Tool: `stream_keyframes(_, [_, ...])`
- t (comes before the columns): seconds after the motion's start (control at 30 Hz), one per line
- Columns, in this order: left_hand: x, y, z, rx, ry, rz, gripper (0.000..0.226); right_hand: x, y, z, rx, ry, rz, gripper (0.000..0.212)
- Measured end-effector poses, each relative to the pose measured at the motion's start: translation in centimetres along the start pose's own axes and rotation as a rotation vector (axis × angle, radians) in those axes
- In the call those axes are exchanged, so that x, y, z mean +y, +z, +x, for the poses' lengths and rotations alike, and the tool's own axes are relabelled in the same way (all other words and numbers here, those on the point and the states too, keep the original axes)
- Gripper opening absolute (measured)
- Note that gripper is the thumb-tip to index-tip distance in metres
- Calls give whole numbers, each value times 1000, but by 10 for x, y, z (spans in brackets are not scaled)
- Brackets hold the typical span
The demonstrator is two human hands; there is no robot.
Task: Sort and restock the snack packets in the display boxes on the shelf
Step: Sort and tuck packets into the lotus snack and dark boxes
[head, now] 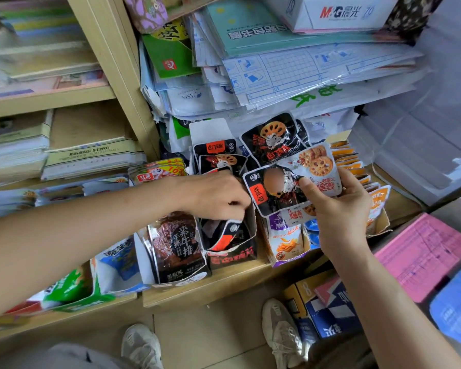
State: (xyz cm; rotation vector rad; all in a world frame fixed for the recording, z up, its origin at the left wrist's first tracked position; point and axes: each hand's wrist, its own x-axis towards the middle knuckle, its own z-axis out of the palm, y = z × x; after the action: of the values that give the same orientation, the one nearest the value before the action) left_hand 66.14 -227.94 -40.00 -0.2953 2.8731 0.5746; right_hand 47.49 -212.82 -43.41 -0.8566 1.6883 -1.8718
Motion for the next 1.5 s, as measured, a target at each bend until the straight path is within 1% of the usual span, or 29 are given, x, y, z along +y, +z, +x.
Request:
stream_keyframes(0.07, [0, -7, -3, 25, -43, -60, 49, 0, 0, 0, -2, 3, 0, 28])
stream_keyframes(0.1, [0, -9, -4, 4, -56, -49, 51, 0, 0, 0, -2, 5, 0, 28])
stream_keyframes(0.13, [1, -10, -6, -27, -63, -29, 46, -1, 0, 1, 1, 2, -4, 27])
stream_keyframes(0.2, [3, -10, -9, -100, -92, -6, 25, -2, 1, 0, 8, -8, -17, 25])
stream_keyframes(0.23, [4, -10, -11, -125, -119, -1, 19, -2, 1, 0, 8, -9, -17, 25])
stream_keyframes(0.33, [10, -7, -20, -116, -183, 27, 32, -1, 1, 0, -1, -5, -8, 26])
stream_keyframes(0.37, [12, -6, -23, -102, -190, 33, 33, -1, 2, 0, -3, -2, -8, 26])
stream_keyframes(0.47, [19, -6, -33, -40, -257, 32, 26, -1, 2, 0, 1, 7, -7, 27])
stream_keyframes(0.53, [26, -7, -38, -28, -307, 48, 21, -1, 2, -1, 2, 11, -18, 27])
stream_keyframes(0.6, [35, -4, -42, -67, -344, 84, 42, -2, 2, -2, -3, 17, -27, 27])
stream_keyframes(0.63, [40, 1, -43, -83, -354, 114, 48, -3, 2, -2, -3, 19, -31, 28])
stream_keyframes(0.7, [49, 12, -45, -71, -356, 156, 43, -4, 2, -2, 2, 22, -26, 28])
stream_keyframes(0.77, [51, 19, -46, 10, -381, 107, 34, -6, 3, -2, 8, 33, -14, 29])
stream_keyframes(0.8, [51, 19, -48, 76, -410, 61, 34, -7, 3, -3, 8, 41, -7, 30])
stream_keyframes(0.9, [47, 12, -50, 375, -484, -37, 44, -8, 3, -3, 12, 58, 1, 29])
stream_keyframes(0.97, [42, 11, -49, 561, -459, -9, 44, -8, 3, -3, 13, 58, -3, 29])
stream_keyframes(1.03, [34, 13, -46, 644, -361, 99, 39, -8, 3, -3, 12, 66, 6, 29])
stream_keyframes(1.1, [27, 20, -43, 632, -266, 220, 30, -8, 3, -4, 14, 64, 5, 28])
stream_keyframes(1.17, [24, 30, -40, 578, -188, 363, 18, -8, 3, -3, 25, 51, -7, 26])
stream_keyframes(1.23, [23, 36, -40, 523, -173, 412, 8, -9, 4, -3, 28, 45, -15, 25])
stream_keyframes(1.3, [23, 37, -41, 426, -218, 413, 26, -8, 4, -3, 26, 47, -20, 26])
stream_keyframes(1.33, [23, 36, -41, 383, -235, 423, 31, -8, 4, -3, 23, 51, -18, 27])
stream_keyframes(1.4, [25, 35, -41, 352, -232, 449, 26, -8, 3, -3, 21, 53, -18, 27])
stream_keyframes(1.47, [22, 31, -40, 382, -193, 469, 18, -8, 3, -4, 24, 51, -27, 27])
stream_keyframes(1.5, [19, 28, -40, 394, -178, 476, 22, -8, 3, -4, 27, 54, -27, 28])
